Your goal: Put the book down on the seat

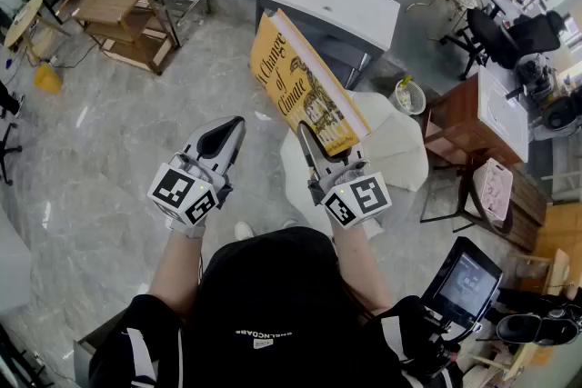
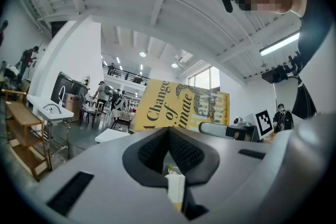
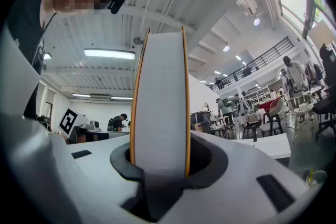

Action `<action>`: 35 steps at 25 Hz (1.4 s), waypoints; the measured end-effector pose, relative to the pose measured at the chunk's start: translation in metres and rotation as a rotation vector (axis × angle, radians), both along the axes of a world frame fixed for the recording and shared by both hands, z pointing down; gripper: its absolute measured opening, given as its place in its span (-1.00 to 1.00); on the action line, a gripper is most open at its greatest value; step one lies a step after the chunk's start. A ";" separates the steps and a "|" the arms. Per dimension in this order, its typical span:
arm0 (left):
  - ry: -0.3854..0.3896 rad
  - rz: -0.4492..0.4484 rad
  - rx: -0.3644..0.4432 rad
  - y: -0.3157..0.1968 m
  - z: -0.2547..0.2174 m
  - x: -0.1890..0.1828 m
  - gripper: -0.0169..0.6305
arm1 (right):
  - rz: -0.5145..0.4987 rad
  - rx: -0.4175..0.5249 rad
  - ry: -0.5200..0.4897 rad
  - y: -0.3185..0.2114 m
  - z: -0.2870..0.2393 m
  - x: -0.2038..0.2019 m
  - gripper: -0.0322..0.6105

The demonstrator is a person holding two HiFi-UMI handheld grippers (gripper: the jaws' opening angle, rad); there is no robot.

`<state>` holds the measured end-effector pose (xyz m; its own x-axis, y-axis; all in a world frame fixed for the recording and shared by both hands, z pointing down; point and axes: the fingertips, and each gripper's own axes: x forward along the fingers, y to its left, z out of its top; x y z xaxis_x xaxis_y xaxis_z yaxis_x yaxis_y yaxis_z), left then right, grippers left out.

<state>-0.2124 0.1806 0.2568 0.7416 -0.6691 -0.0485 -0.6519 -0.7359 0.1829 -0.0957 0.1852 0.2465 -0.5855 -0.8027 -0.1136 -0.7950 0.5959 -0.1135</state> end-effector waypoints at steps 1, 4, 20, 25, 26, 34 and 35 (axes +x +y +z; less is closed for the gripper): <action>0.015 0.013 -0.002 0.001 -0.001 0.003 -0.91 | -0.002 0.005 -0.006 0.001 -0.001 0.000 -0.40; 0.043 0.046 -0.002 0.002 -0.005 0.008 -0.91 | -0.005 0.016 -0.023 0.001 -0.003 0.000 -0.40; -0.010 0.069 -0.083 -0.004 0.007 0.131 -0.91 | 0.010 0.009 -0.094 0.001 0.001 0.122 -0.40; -0.040 0.040 -0.077 -0.007 0.004 0.156 -0.91 | 0.007 0.022 -0.122 0.002 0.000 0.157 -0.40; -0.044 0.035 -0.078 -0.006 0.005 0.160 -0.91 | 0.007 0.021 -0.131 0.003 0.003 0.162 -0.40; -0.058 0.010 -0.098 -0.013 0.015 0.163 -0.91 | 0.012 -0.009 -0.171 -0.010 0.014 0.176 -0.40; -0.055 0.009 -0.101 -0.017 0.017 0.160 -0.91 | 0.012 -0.012 -0.167 -0.013 0.014 0.173 -0.40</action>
<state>-0.0523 0.1641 0.2734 0.7473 -0.6617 0.0599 -0.6564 -0.7214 0.2206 0.0774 0.1721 0.2610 -0.5494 -0.8115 -0.1989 -0.7717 0.5841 -0.2513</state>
